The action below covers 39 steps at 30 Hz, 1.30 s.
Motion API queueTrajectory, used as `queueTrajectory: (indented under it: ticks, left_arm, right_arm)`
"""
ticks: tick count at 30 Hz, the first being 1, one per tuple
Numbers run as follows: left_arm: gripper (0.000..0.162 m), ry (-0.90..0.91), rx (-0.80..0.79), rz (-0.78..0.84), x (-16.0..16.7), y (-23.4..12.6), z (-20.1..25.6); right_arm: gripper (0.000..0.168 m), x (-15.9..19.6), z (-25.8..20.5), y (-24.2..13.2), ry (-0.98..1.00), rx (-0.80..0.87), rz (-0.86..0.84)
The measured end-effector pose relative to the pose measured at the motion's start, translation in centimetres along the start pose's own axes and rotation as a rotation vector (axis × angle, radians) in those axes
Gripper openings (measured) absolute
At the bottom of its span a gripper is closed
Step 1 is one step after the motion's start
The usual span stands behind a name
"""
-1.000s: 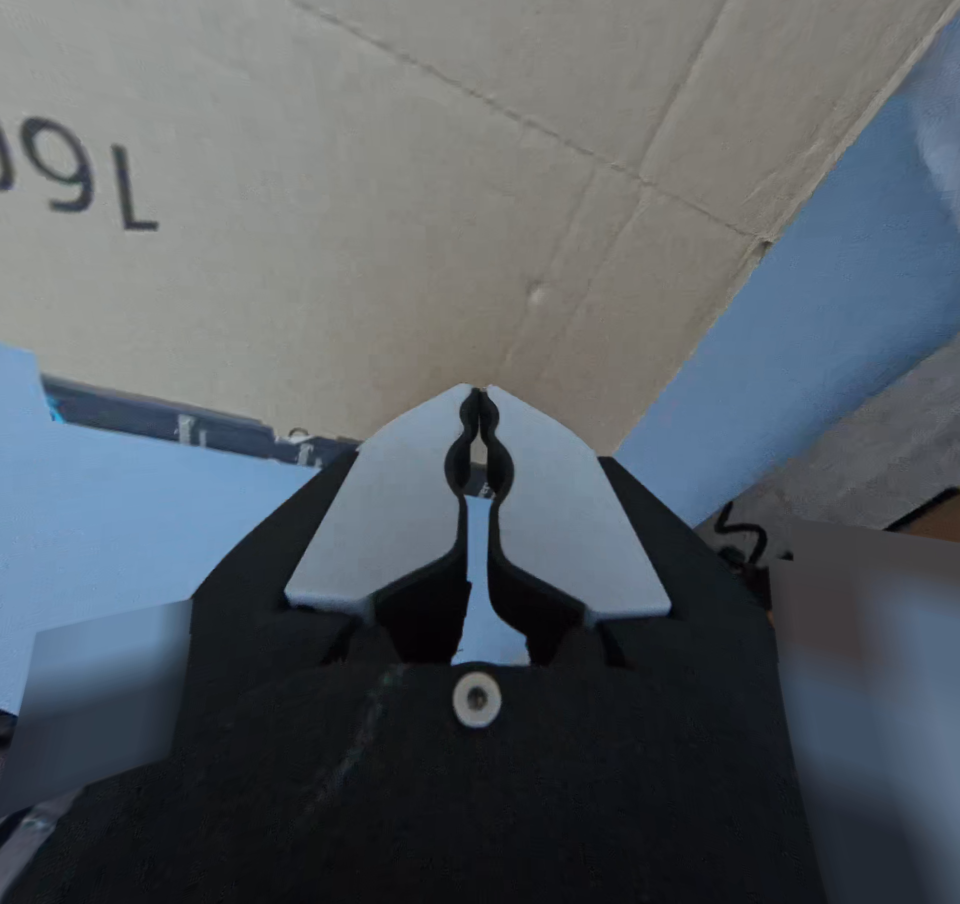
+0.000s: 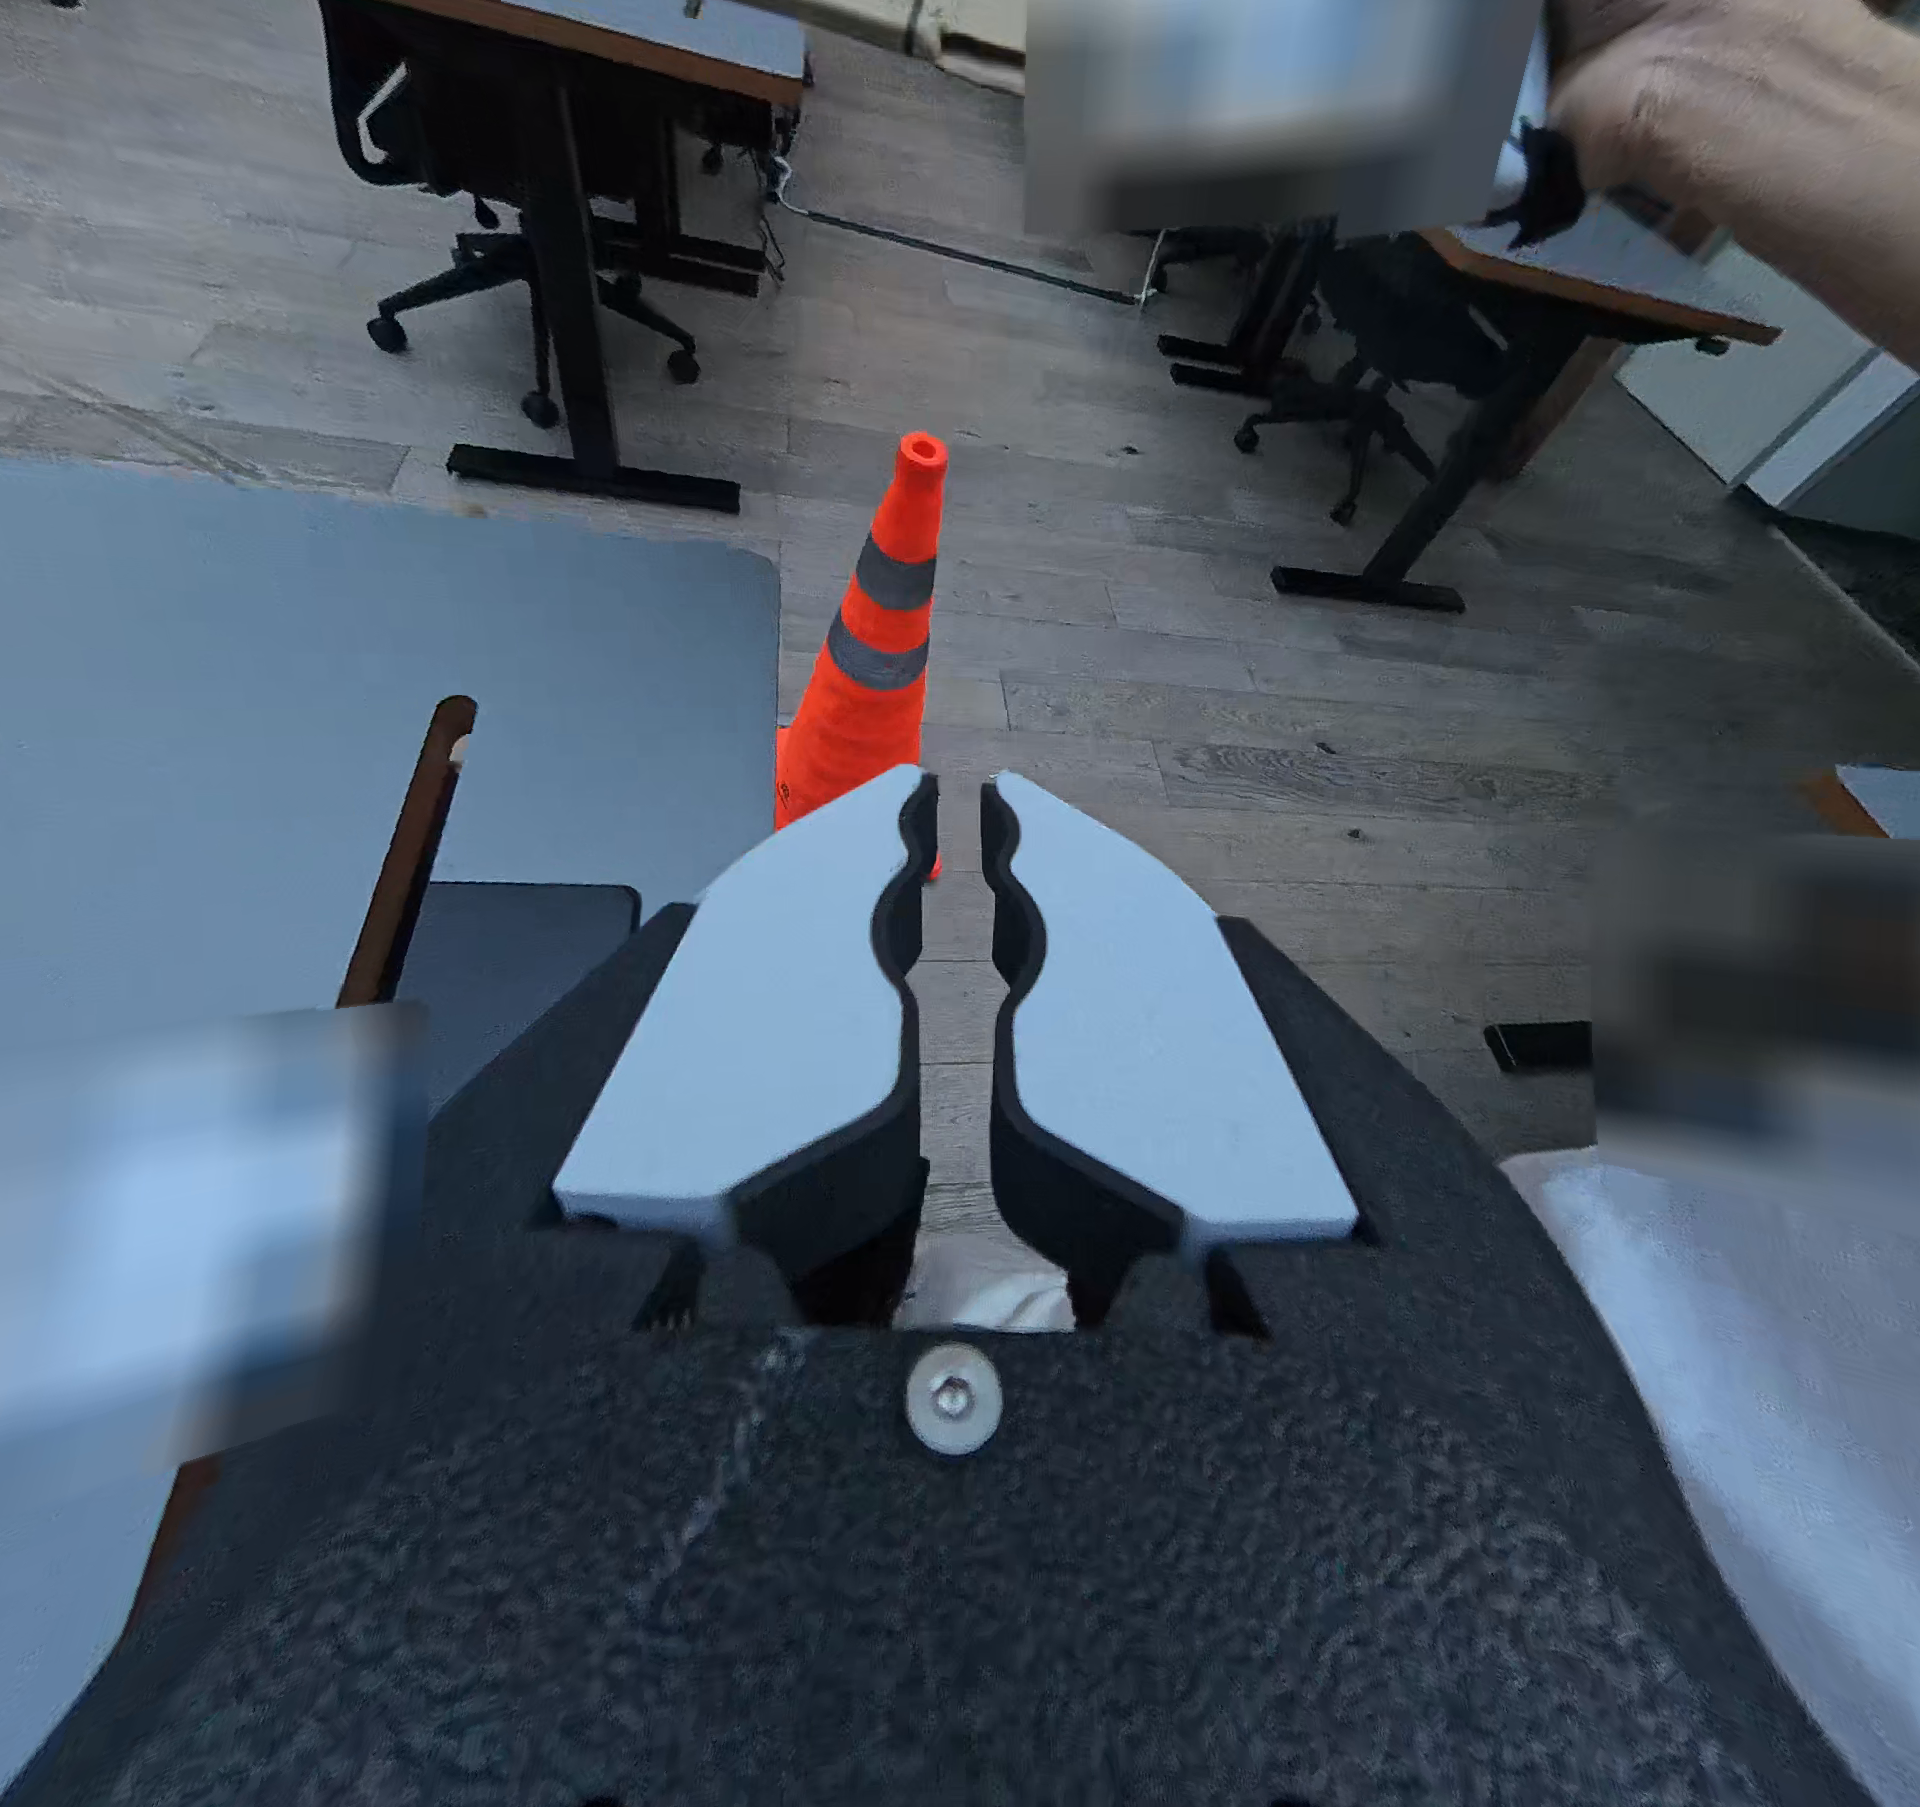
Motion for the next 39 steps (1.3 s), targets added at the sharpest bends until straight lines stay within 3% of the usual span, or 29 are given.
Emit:
queueTrajectory:
  ticks: [8,13,16,21,22,24,25,27,28,29,31,33,35,39]
  left_arm:
    - [0.009,-0.199,-0.161,0.026,-5.2,10.3,-7.2]
    - [0.013,-0.246,-0.33,-0.008,-8.4,14.0,-10.4]
    - [0.014,-0.268,-0.465,-0.066,-8.7,15.7,-11.5]
    - [0.014,-0.385,-0.692,-0.183,-9.3,18.1,-10.3]
    - [0.014,-0.406,-0.72,-0.21,-9.5,18.7,-9.7]
    - [0.013,-0.432,-0.746,-0.264,-10.0,20.0,-8.3]
    - [0.014,-0.43,-0.752,-0.291,-10.2,20.7,-7.6]
    - [0.014,-0.408,-0.772,-0.344,-10.4,21.6,-6.3]
    - [0.014,-0.395,-0.783,-0.37,-10.4,21.9,-5.7]
    - [0.014,-0.388,-0.803,-0.385,-10.5,22.1,-5.2]
    - [0.014,-0.406,-0.835,-0.384,-10.6,22.2,-4.2]
    - [0.014,-0.446,-0.864,-0.359,-10.4,22.0,-3.5]
    - [0.014,-0.481,-0.901,-0.328,-10.0,21.1,-2.8]
    - [0.013,-0.556,-0.972,-0.262,-7.9,17.9,-0.6]
  right_arm:
    - [0.019,-7.4,15.8,19.1,0.07,-0.013,-0.177]
    - [0.02,-9.8,25.8,28.0,0.102,0.04,-0.301]
    - [0.02,-10.6,32.8,32.1,0.148,0.039,-0.352]
    - [0.027,-11.1,45.1,35.2,0.243,0.072,-0.412]
    - [0.037,-10.9,48.0,35.2,0.25,0.109,-0.416]
    - [0.088,-9.5,54.7,34.0,0.294,0.284,-0.475]
    - [0.103,-8.4,58.2,32.7,0.314,0.4,-0.538]
    - [0.088,-7.1,63.3,29.4,0.327,0.617,-0.601]
    - [0.07,-7.2,64.3,28.6,0.335,0.664,-0.556]
    - [0.065,-7.3,64.5,28.6,0.342,0.669,-0.481]
    - [0.068,-6.2,63.3,29.6,0.362,0.598,-0.466]
    - [0.073,-3.9,60.6,31.1,0.316,0.501,-0.609]
    - [0.069,-1.8,55.8,33.5,0.22,0.338,-0.713]
    - [0.062,5.3,41.0,37.4,0.054,-0.125,-0.931]
Point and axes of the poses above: each gripper's, where its closed fingertips meet, y out along the fingers, x out of its underside, z = x × y across the jaws, the point moved 3 cm from there along -y, back along the fingers, and after that the axes turned 15 degrees about -x, right-handed, at the moved point
